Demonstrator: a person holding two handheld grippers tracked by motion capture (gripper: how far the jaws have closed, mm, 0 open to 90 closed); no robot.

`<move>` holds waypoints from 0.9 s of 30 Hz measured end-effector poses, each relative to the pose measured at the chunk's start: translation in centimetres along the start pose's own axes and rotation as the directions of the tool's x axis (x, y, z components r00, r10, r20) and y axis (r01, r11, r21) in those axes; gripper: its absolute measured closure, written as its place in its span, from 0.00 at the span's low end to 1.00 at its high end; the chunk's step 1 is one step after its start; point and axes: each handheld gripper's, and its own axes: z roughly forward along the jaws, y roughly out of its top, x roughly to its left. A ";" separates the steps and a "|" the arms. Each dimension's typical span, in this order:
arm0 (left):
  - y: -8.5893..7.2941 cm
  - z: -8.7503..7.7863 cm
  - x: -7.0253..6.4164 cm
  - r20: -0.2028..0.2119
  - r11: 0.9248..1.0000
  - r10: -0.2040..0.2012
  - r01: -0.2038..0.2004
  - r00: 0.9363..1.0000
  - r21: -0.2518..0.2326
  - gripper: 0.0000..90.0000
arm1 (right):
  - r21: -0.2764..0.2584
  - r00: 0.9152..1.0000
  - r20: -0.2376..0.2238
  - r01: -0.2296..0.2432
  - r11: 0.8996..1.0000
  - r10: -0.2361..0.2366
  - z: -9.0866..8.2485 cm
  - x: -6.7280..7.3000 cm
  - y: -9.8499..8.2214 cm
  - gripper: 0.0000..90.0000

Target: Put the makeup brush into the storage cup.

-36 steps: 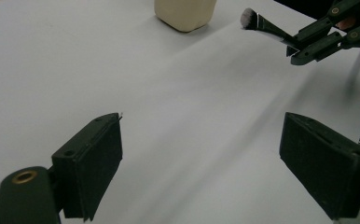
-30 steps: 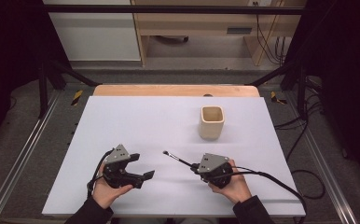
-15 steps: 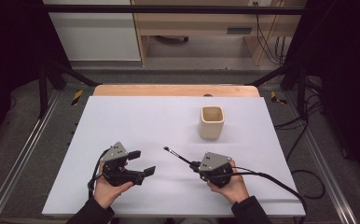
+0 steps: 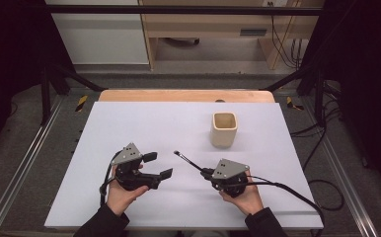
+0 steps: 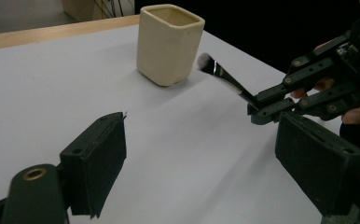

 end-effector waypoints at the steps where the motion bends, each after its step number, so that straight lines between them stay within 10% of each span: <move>1: 0.2 0.3 -0.3 0.007 1.000 0.004 -0.004 1.000 -0.003 0.19 | -0.007 1.000 -0.002 -0.006 1.000 0.006 -0.1 0.0 0.1 0.93; 27: 0.6 2.9 -1.2 0.074 1.000 -0.005 0.006 0.997 -0.014 0.29 | -0.084 0.999 -0.022 -0.039 0.996 0.037 0.4 0.4 0.1 0.93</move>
